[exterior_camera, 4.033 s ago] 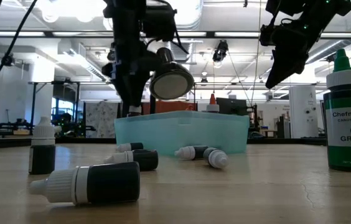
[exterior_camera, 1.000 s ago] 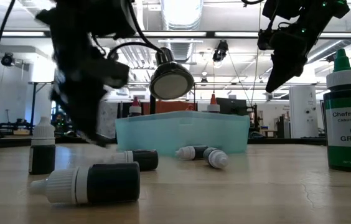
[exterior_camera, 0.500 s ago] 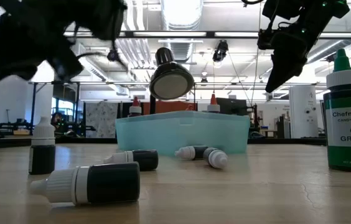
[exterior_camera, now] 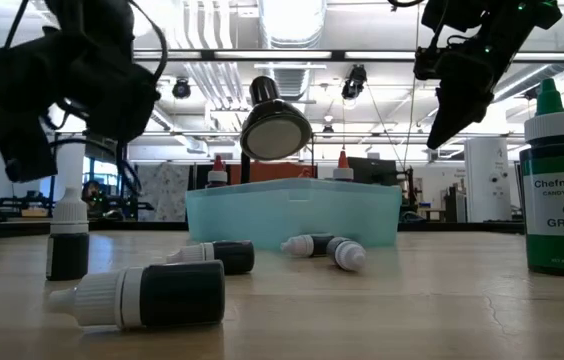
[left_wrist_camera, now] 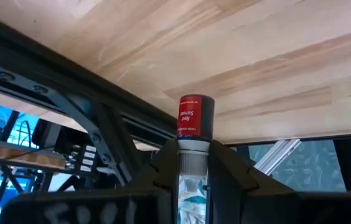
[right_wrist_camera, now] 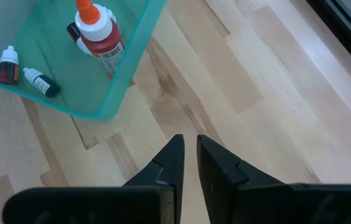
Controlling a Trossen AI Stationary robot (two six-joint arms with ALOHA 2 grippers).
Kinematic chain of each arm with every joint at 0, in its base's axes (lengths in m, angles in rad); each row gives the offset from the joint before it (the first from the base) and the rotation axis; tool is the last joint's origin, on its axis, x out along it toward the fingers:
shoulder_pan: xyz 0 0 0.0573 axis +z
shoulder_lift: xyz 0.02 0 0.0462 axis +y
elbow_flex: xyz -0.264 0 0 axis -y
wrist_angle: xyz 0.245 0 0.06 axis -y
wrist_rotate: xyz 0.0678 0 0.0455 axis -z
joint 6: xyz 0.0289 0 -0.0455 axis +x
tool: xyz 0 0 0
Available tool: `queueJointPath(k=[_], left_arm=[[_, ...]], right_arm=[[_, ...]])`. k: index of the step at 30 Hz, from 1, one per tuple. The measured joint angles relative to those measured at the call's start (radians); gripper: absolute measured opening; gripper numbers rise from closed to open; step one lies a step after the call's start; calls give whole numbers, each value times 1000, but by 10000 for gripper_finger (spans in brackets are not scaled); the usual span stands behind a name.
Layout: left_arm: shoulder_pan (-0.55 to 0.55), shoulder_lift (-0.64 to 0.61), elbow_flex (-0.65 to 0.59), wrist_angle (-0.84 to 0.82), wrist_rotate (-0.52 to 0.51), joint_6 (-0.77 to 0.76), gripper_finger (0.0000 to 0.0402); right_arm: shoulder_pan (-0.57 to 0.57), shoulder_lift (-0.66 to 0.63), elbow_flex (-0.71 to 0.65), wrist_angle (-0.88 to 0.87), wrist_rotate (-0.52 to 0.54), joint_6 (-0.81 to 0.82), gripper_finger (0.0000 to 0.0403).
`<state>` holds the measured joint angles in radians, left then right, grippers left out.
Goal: Pick & Place food coloring
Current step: Adjust the small red food coloring bottle
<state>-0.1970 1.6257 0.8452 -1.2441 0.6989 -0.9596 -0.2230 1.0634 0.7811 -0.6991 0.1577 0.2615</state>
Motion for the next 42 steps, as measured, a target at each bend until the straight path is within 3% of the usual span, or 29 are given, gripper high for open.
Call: queueJointPath(k=[7,22,42], left_arm=[[0,0,-67,119,9,-31,41],[0,1,-141,189,24,-54,43],[0,-8,-117,257,-13,-114,107]], right_arm=[[0,0,0,0,0,0,38],[0,0,0,0,0,0,38],[0,0,0,0,0,0,38]])
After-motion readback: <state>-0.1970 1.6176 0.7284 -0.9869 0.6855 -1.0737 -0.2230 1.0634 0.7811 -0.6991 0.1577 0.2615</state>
